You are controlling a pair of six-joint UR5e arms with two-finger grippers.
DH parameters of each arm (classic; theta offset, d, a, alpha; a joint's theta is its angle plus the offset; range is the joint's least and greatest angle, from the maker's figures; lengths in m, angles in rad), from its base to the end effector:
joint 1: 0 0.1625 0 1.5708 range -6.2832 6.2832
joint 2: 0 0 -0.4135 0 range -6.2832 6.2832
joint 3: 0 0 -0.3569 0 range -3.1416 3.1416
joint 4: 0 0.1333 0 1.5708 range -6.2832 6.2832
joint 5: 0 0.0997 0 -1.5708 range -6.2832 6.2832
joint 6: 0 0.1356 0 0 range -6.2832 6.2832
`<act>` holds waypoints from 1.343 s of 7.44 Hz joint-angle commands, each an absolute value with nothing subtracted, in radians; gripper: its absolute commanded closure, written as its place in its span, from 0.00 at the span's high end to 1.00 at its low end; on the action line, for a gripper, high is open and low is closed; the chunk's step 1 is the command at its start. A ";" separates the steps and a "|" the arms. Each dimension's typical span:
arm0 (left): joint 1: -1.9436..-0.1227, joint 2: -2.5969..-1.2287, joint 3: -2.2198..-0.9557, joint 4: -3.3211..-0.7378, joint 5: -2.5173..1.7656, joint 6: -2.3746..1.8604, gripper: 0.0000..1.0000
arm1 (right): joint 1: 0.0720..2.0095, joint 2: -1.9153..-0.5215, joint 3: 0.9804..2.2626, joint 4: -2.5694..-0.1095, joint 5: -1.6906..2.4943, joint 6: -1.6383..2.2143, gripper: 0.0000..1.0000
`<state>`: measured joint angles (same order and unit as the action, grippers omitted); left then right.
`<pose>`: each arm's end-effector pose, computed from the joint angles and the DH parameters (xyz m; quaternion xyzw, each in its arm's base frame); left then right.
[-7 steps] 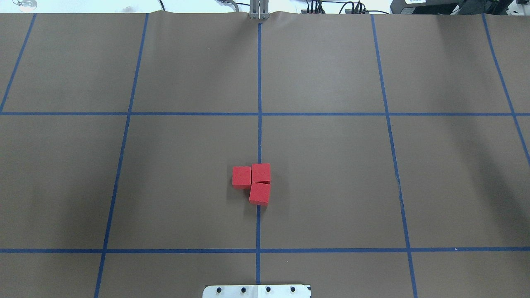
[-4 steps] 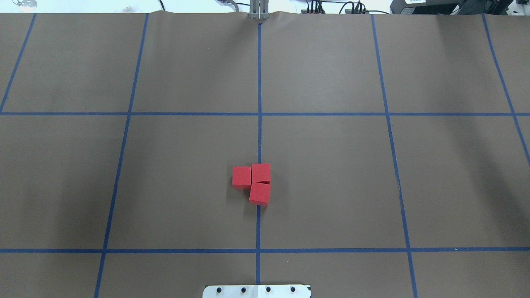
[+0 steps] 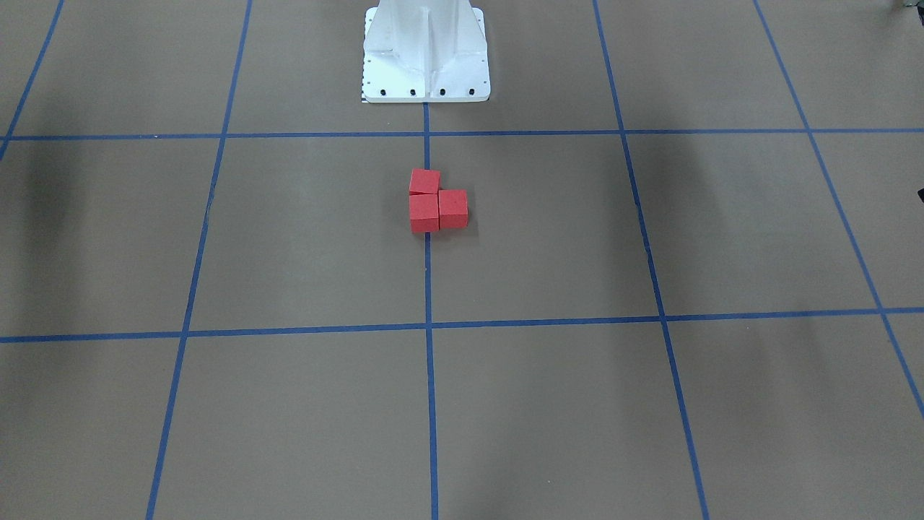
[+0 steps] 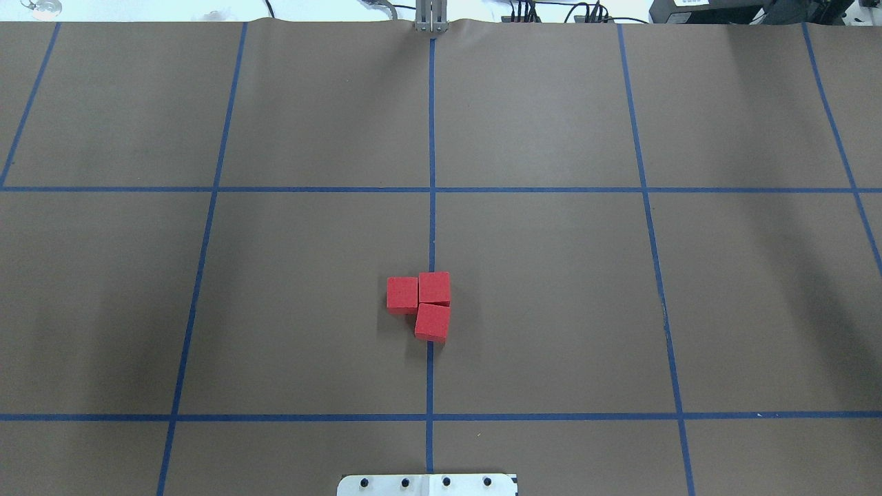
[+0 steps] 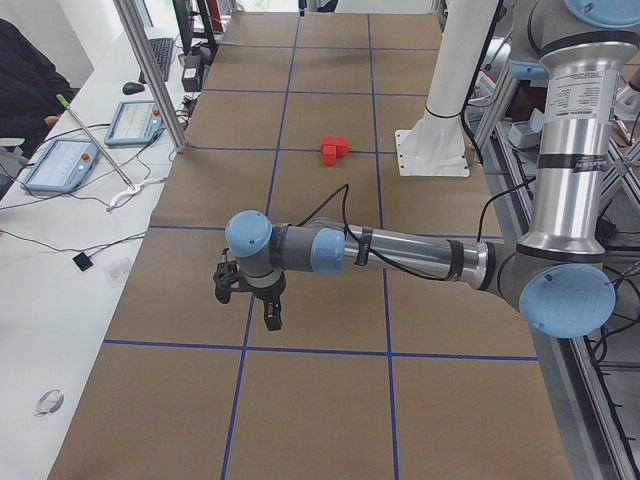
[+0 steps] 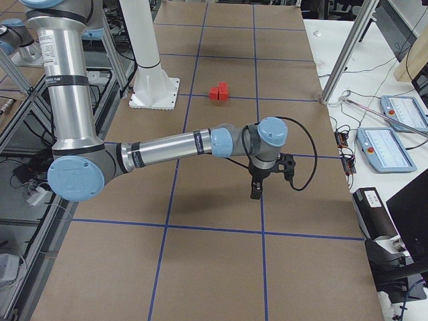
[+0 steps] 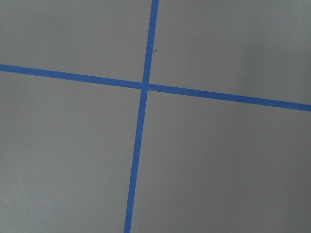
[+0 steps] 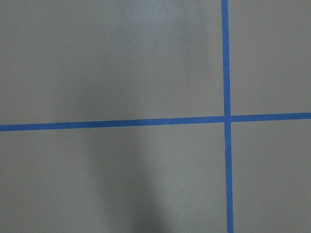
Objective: Form red blocks into L shape at center
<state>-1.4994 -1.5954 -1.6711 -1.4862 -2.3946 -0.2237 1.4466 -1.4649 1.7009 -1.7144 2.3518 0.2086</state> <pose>-0.0004 -0.4688 0.6194 -0.0406 0.3986 -0.0617 0.9141 -0.0243 -0.4997 0.5769 -0.0209 -0.3821 0.0214 0.9237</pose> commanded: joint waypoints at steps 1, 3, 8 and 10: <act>-1.549 -1.595 -1.658 -1.486 -2.396 -0.224 1.00 | 1.445 -1.465 1.691 -1.715 2.350 0.209 0.99; -1.554 -1.591 -1.652 -1.486 -2.396 -0.224 1.00 | 1.447 -1.463 1.687 -1.713 2.347 0.207 0.99; -1.555 -1.588 -1.651 -1.488 -2.396 -0.224 1.00 | 1.447 -1.474 1.652 -1.715 2.301 0.209 0.99; -1.566 -1.589 -1.660 -1.488 -2.396 -0.225 1.00 | 1.450 -1.482 1.648 -1.715 2.301 0.209 0.99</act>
<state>-1.5584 -1.5880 -1.6560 -1.4880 -2.3961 -0.2242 1.4481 -1.4763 1.6532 -1.7149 2.3019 0.2086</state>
